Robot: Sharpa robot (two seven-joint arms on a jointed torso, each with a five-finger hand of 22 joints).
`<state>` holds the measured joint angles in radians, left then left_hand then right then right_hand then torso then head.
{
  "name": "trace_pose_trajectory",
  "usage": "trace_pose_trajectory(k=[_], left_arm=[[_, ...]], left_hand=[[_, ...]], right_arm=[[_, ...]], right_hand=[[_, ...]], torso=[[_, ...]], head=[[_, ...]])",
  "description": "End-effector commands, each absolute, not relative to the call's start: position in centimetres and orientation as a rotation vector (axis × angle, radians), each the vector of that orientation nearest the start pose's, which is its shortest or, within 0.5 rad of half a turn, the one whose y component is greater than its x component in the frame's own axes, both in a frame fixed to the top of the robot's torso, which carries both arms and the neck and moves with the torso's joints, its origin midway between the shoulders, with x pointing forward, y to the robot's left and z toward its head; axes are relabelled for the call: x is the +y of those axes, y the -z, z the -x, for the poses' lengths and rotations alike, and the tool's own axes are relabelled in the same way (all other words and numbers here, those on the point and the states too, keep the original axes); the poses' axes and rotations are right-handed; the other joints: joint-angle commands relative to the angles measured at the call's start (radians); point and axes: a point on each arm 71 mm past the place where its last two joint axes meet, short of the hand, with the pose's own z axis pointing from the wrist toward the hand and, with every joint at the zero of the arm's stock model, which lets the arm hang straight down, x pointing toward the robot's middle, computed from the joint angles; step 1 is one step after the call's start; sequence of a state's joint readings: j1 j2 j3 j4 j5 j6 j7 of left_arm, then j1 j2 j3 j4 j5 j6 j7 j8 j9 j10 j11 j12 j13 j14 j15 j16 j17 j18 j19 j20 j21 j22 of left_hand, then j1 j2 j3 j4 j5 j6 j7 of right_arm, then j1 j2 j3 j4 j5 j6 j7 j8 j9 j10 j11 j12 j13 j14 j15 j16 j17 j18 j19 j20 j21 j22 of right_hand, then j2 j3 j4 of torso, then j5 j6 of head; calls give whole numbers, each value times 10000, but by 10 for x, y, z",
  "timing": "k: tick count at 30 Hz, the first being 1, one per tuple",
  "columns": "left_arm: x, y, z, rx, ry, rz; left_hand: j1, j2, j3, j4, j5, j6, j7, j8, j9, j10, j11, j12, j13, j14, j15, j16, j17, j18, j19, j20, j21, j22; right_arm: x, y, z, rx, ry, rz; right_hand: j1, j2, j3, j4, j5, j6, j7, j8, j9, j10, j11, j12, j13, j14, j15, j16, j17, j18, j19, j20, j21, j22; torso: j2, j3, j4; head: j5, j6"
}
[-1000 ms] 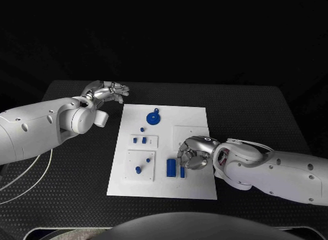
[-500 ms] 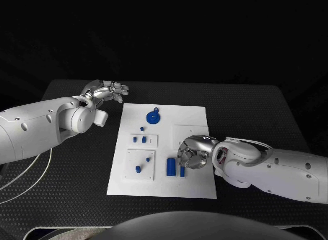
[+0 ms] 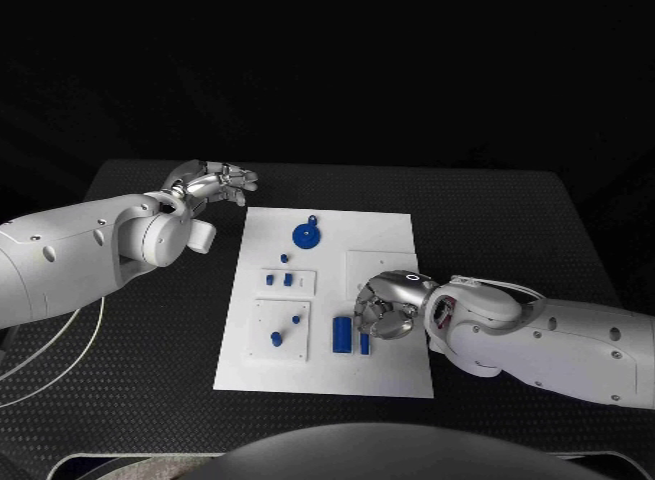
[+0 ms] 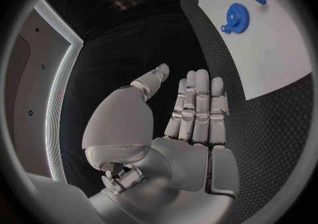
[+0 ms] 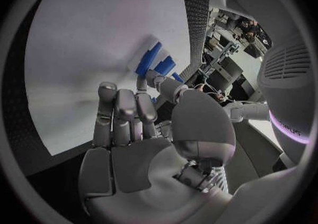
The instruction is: Assemble the parts on the task board
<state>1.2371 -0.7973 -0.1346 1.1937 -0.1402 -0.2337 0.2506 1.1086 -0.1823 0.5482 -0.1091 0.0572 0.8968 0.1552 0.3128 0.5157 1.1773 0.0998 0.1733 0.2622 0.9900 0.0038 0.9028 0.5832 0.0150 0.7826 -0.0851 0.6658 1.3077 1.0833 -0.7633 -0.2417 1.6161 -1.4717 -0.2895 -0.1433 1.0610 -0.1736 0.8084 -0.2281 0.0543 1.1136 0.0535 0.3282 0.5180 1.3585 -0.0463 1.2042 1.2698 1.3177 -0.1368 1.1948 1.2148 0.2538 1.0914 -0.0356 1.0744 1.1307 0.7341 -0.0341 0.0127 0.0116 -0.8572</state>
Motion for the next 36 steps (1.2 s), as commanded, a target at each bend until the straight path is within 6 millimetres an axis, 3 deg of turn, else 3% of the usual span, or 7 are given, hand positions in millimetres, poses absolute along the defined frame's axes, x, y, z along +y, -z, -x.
trace_pose_trajectory(k=[1,7,14,36], left_arm=[[287,215,-535,15618,11990,10600],[286,215,-535,15630,12007,10591],[286,216,-535,15664,12012,10600],[286,216,-536,15661,11957,10625]], left_hand=[[-87,51,20,65,-45,-66,3,35,-10,-29,9,49,-13,-17,-8,-59,10,76,-48,-107,-34,214],[-88,54,20,67,-45,-68,4,35,-11,-31,10,49,-13,-16,-8,-59,11,77,-49,-107,-34,214],[-89,57,21,69,-44,-70,5,35,-11,-32,10,49,-13,-16,-8,-60,11,77,-49,-107,-34,214],[-93,58,21,75,-45,-76,7,34,-12,-37,11,50,-15,-16,-7,-61,13,78,-50,-106,-35,214]], right_arm=[[-139,299,-393,19595,-7940,2981],[-137,295,-393,19399,-8748,2005],[-139,290,-391,19167,-9339,1006],[-151,295,-393,19785,-8473,1902]], right_hand=[[61,18,75,8,-55,137,93,57,3,35,-9,2,-12,62,-28,51,6,80,74,-27,32,-4],[54,7,83,54,-55,129,96,62,8,16,-6,-33,-40,58,-41,49,3,80,90,-36,34,-9],[35,24,84,116,-55,101,100,60,11,-15,-4,-93,-85,58,-60,48,4,80,108,-51,32,-19],[27,5,70,141,-52,96,93,75,22,-1,-11,-80,-73,73,-76,60,11,80,125,-72,33,-25]], torso=[[20,14,3],[15,23,-22],[7,7,9],[11,15,4]], head=[[-15,10],[-16,23],[-48,42],[-62,44]])
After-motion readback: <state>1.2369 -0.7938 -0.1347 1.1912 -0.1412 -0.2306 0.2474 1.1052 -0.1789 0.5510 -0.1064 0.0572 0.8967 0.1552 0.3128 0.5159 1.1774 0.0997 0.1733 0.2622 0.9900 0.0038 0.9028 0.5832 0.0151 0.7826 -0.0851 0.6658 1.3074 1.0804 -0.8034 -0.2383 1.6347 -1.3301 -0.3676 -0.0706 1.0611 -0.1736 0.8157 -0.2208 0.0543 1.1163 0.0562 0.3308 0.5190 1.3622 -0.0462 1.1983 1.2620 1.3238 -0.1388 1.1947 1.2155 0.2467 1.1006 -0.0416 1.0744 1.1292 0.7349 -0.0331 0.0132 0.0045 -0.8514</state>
